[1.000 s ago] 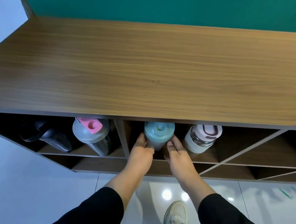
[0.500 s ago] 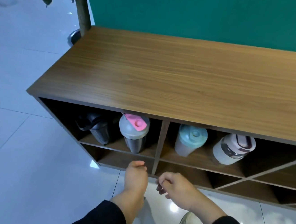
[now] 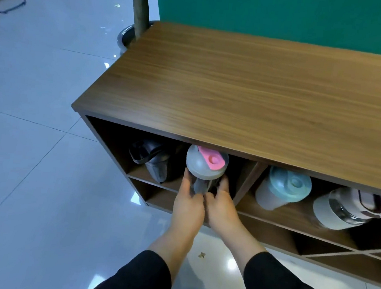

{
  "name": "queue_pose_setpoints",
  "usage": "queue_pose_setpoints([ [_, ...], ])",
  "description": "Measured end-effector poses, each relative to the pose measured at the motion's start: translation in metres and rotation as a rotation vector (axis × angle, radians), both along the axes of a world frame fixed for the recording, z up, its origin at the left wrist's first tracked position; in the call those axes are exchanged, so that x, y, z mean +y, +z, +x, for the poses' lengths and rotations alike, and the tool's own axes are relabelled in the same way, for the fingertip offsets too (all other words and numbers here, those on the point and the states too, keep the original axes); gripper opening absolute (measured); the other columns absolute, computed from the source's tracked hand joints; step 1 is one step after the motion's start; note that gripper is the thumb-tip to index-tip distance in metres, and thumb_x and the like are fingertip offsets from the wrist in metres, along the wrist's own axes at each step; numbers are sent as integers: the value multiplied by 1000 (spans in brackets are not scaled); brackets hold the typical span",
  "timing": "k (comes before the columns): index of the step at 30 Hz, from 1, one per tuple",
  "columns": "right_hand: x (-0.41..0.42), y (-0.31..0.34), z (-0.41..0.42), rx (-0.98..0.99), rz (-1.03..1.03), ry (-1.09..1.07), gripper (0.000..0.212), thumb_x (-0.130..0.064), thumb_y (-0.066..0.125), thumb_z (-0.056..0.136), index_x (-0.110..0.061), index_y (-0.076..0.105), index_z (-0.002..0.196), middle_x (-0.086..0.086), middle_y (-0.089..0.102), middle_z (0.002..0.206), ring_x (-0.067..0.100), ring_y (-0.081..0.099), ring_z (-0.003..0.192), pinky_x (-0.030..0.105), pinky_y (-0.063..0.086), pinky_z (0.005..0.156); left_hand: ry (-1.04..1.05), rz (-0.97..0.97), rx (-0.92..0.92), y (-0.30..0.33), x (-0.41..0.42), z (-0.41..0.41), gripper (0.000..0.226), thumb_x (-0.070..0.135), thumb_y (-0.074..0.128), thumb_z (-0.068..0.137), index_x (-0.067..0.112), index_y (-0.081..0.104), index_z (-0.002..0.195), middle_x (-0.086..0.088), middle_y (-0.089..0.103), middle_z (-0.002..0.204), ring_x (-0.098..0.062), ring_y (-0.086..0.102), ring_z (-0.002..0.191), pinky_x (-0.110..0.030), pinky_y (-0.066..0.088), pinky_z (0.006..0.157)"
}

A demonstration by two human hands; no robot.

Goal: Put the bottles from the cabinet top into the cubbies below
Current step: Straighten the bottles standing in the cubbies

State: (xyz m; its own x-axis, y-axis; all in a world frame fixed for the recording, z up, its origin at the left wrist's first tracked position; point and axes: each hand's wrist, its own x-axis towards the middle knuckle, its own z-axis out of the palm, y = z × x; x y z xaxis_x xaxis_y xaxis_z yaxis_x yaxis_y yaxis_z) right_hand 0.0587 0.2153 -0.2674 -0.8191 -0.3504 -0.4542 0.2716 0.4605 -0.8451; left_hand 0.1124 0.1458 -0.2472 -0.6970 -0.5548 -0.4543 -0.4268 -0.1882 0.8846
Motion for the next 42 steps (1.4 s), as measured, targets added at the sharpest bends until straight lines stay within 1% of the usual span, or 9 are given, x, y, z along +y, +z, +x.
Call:
queue_pose_setpoints([
  [4,3,-4,9,23,-7,42,77,-8,48,100,-24,4,160,8,26,164,21,29,149,30,27,114,-27,2,0,-5,-19,-14,74,-3,42,94,36,35,156,4,58,148,-16,54,134,-42,45,113],
  [8,5,-8,7,37,-22,-1,80,-9,49,101,-27,-1,160,6,17,168,18,18,154,32,22,119,-3,27,6,-6,-23,-16,73,-3,41,95,33,30,158,4,50,154,-18,50,138,-37,46,108],
  [15,7,-10,9,22,-38,40,79,-12,47,103,-33,-4,160,0,17,168,16,21,153,25,24,109,-44,24,18,-7,-20,-14,71,-4,40,97,32,29,159,2,46,158,-18,45,143,-46,39,118],
  [19,9,-4,10,20,-20,31,79,-12,48,103,-30,-3,161,-7,24,161,15,37,143,25,32,104,-41,63,-10,1,-21,-13,70,-1,39,100,30,25,161,5,42,159,-18,40,146,-35,36,116],
  [26,0,2,40,5,97,202,44,-21,49,103,-18,52,146,1,60,141,17,56,127,34,42,112,543,283,-214,-12,-51,10,40,7,39,98,8,57,134,-22,65,119,-37,62,107,-54,47,105],
  [29,-20,8,47,36,31,255,50,-22,46,105,-24,37,155,-6,43,155,11,39,143,20,28,110,594,188,-213,-6,-86,6,45,5,36,99,15,49,142,-23,63,127,-35,64,101,-46,55,89],
  [35,-61,6,44,-40,-127,256,64,-23,41,107,-33,8,161,-7,24,165,9,24,151,21,22,112,330,11,-73,6,-125,7,52,3,42,103,23,44,150,-3,63,137,-17,59,110,-20,46,78],
  [39,-84,-6,37,-68,-193,206,68,-20,41,107,-32,2,160,-4,19,167,8,23,151,21,20,113,152,-36,-23,7,-127,12,55,-7,35,99,40,61,109,8,70,109,-5,63,100,-18,47,81],
  [42,-97,-15,30,-65,-200,177,68,-16,41,106,-32,3,160,-1,22,166,10,24,151,22,21,113,124,-46,-8,1,-132,11,60,-10,34,95,40,65,106,0,75,115,-18,67,114,-36,50,104],
])
